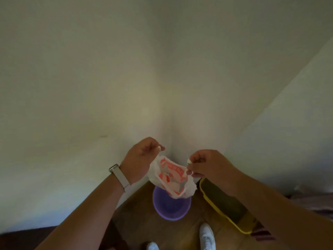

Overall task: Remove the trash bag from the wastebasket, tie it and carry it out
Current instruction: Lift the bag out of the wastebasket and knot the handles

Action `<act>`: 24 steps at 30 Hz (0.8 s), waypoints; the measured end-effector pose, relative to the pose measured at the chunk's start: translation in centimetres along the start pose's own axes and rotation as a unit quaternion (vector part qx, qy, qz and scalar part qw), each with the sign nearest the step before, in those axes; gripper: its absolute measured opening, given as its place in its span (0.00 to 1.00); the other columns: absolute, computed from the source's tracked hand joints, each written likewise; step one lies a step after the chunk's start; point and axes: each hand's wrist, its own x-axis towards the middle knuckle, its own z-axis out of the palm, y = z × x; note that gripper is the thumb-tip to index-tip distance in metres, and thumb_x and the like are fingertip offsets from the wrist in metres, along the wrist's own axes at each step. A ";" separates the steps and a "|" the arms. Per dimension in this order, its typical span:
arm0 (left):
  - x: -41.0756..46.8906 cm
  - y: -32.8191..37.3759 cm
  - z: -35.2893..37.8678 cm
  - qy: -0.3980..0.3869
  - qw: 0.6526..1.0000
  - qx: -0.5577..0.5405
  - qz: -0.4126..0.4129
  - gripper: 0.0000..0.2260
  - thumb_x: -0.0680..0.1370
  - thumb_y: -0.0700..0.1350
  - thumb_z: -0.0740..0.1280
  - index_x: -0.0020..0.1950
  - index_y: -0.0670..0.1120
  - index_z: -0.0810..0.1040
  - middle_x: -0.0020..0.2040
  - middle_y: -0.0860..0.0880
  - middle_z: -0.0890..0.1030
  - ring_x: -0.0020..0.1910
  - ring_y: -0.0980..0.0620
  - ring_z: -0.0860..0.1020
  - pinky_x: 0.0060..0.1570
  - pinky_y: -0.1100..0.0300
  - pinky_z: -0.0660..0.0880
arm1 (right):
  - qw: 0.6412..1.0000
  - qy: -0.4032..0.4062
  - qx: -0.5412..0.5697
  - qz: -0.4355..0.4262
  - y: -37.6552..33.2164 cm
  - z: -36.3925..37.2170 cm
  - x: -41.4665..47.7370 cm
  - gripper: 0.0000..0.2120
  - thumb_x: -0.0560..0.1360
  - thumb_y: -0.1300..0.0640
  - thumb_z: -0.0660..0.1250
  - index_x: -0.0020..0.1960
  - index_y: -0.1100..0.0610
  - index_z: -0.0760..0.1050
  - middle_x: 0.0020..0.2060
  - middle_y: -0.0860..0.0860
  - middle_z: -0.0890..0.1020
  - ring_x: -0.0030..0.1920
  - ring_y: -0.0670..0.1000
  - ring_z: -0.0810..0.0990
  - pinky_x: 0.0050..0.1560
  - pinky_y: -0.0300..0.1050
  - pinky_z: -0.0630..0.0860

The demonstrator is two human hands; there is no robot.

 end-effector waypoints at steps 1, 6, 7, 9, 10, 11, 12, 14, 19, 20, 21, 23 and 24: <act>-0.1 1.7 -0.2 -0.008 1.000 0.000 0.020 0.04 0.76 0.37 0.64 0.42 0.42 0.76 0.42 0.48 0.83 0.39 0.61 0.77 0.41 0.68 0.71 | 1.000 0.011 0.001 -0.017 -1.4 -0.6 -0.8 0.02 0.74 0.63 0.72 0.45 0.59 0.79 0.43 0.58 0.85 0.47 0.55 0.86 0.54 0.53 0.82; -1.0 9.2 -0.9 -0.032 0.997 -0.038 0.062 0.07 0.72 0.41 0.67 0.35 0.51 0.79 0.32 0.51 0.80 0.33 0.53 0.77 0.38 0.59 0.76 | 0.992 0.068 0.006 -0.109 -7.6 -2.3 -4.8 0.07 0.71 0.65 0.74 0.37 0.56 0.80 0.37 0.56 0.84 0.44 0.56 0.85 0.54 0.53 0.82; -1.0 10.6 -1.1 -0.037 0.995 -0.066 0.060 0.07 0.73 0.40 0.68 0.36 0.50 0.80 0.32 0.50 0.80 0.31 0.51 0.77 0.36 0.57 0.76 | 0.987 0.091 -0.005 -0.134 -8.6 -2.6 -5.4 0.09 0.71 0.64 0.74 0.35 0.54 0.80 0.34 0.53 0.83 0.41 0.51 0.84 0.51 0.47 0.83; -0.9 13.2 -1.7 -0.045 0.992 -0.108 0.041 0.07 0.74 0.37 0.68 0.38 0.44 0.81 0.33 0.45 0.81 0.28 0.49 0.77 0.32 0.58 0.75 | 0.973 0.122 -0.064 -0.186 -10.7 -3.0 -6.6 0.10 0.71 0.60 0.75 0.34 0.51 0.78 0.29 0.46 0.80 0.33 0.39 0.78 0.37 0.32 0.76; -0.8 14.4 -2.0 -0.047 0.991 -0.120 0.024 0.05 0.75 0.37 0.68 0.39 0.41 0.81 0.34 0.43 0.81 0.28 0.48 0.77 0.33 0.58 0.76 | 0.965 0.129 -0.089 -0.208 -11.7 -3.2 -7.1 0.11 0.72 0.59 0.74 0.34 0.50 0.77 0.28 0.45 0.79 0.30 0.37 0.76 0.34 0.30 0.73; -0.8 15.4 -2.5 -0.053 0.990 -0.134 0.000 0.04 0.75 0.37 0.68 0.41 0.39 0.81 0.35 0.42 0.82 0.29 0.48 0.77 0.34 0.56 0.77 | 0.960 0.134 -0.105 -0.222 -12.5 -3.3 -7.5 0.11 0.72 0.58 0.74 0.34 0.49 0.77 0.26 0.43 0.79 0.29 0.36 0.76 0.32 0.30 0.71; -0.8 16.1 -2.9 -0.062 0.987 -0.149 -0.027 0.04 0.75 0.37 0.68 0.42 0.38 0.81 0.36 0.41 0.83 0.30 0.47 0.78 0.36 0.55 0.79 | 0.956 0.141 -0.111 -0.231 -13.0 -3.4 -7.7 0.11 0.72 0.57 0.74 0.34 0.48 0.76 0.25 0.42 0.79 0.28 0.37 0.75 0.32 0.30 0.70; -1.1 17.1 -3.6 -0.081 0.978 -0.178 -0.071 0.06 0.75 0.39 0.68 0.43 0.38 0.82 0.38 0.40 0.83 0.32 0.46 0.80 0.40 0.54 0.80 | 0.951 0.168 -0.101 -0.241 -14.1 -3.6 -7.9 0.11 0.72 0.58 0.74 0.33 0.49 0.77 0.25 0.41 0.79 0.28 0.39 0.76 0.35 0.36 0.74; -2.1 17.8 -2.9 -0.185 0.943 -0.231 -0.150 0.33 0.77 0.64 0.54 0.53 0.34 0.81 0.47 0.39 0.83 0.39 0.46 0.81 0.46 0.54 0.79 | 0.949 0.188 -0.023 -0.251 -16.4 -4.3 -8.7 0.06 0.72 0.62 0.73 0.36 0.56 0.79 0.27 0.50 0.81 0.32 0.51 0.81 0.46 0.57 0.82; -2.0 17.8 -2.6 -0.212 0.931 -0.247 -0.167 0.39 0.74 0.68 0.51 0.56 0.33 0.79 0.49 0.38 0.82 0.41 0.46 0.81 0.48 0.54 0.78 | 0.948 0.188 -0.014 -0.258 -16.9 -4.4 -8.9 0.06 0.72 0.63 0.73 0.37 0.58 0.79 0.28 0.50 0.81 0.31 0.51 0.81 0.46 0.59 0.82; -1.9 17.7 -2.2 -0.235 0.919 -0.261 -0.178 0.44 0.71 0.72 0.50 0.58 0.33 0.78 0.52 0.38 0.82 0.43 0.46 0.82 0.50 0.53 0.77 | 0.946 0.187 -0.006 -0.265 -17.4 -4.3 -9.1 0.06 0.72 0.63 0.73 0.37 0.59 0.79 0.28 0.51 0.81 0.31 0.50 0.81 0.47 0.59 0.82; -1.6 17.5 -1.4 -0.254 0.906 -0.279 -0.192 0.49 0.66 0.76 0.48 0.59 0.34 0.78 0.53 0.38 0.82 0.46 0.44 0.81 0.53 0.53 0.76 | 0.944 0.176 0.003 -0.281 -18.5 -4.1 -9.7 0.06 0.72 0.64 0.72 0.37 0.59 0.79 0.29 0.52 0.81 0.32 0.50 0.81 0.47 0.59 0.81; -1.4 17.4 -1.0 -0.249 0.903 -0.290 -0.197 0.50 0.65 0.77 0.48 0.58 0.34 0.79 0.52 0.38 0.82 0.47 0.44 0.81 0.53 0.53 0.75 | 0.943 0.164 0.003 -0.290 -18.9 -4.0 -9.9 0.07 0.72 0.64 0.72 0.36 0.57 0.79 0.29 0.51 0.81 0.32 0.50 0.81 0.48 0.58 0.81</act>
